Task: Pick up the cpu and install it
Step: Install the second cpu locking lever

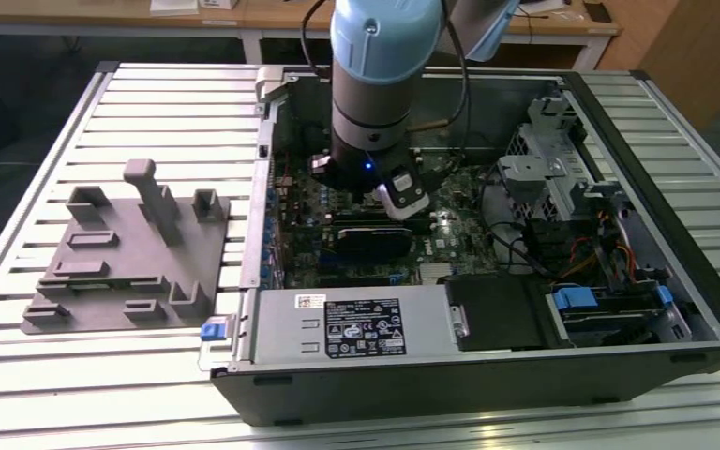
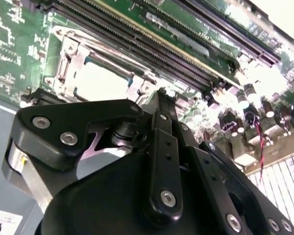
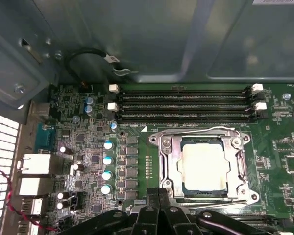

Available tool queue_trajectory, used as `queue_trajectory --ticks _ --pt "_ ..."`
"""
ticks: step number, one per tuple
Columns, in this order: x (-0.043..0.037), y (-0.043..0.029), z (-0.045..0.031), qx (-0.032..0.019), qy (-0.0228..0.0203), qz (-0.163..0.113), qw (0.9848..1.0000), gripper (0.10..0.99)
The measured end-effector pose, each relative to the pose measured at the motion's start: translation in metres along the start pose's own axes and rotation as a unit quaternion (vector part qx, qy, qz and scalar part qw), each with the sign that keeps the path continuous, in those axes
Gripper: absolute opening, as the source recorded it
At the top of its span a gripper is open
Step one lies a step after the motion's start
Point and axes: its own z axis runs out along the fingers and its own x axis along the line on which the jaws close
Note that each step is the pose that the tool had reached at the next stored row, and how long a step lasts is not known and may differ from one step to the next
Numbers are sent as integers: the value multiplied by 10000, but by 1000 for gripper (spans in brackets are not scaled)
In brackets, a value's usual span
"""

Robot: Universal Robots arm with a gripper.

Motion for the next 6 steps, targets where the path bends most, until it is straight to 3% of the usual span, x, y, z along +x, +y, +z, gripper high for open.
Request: queue_trajectory --ticks 6 --pt "1 26 -79 -5 1 -1 10000 106"
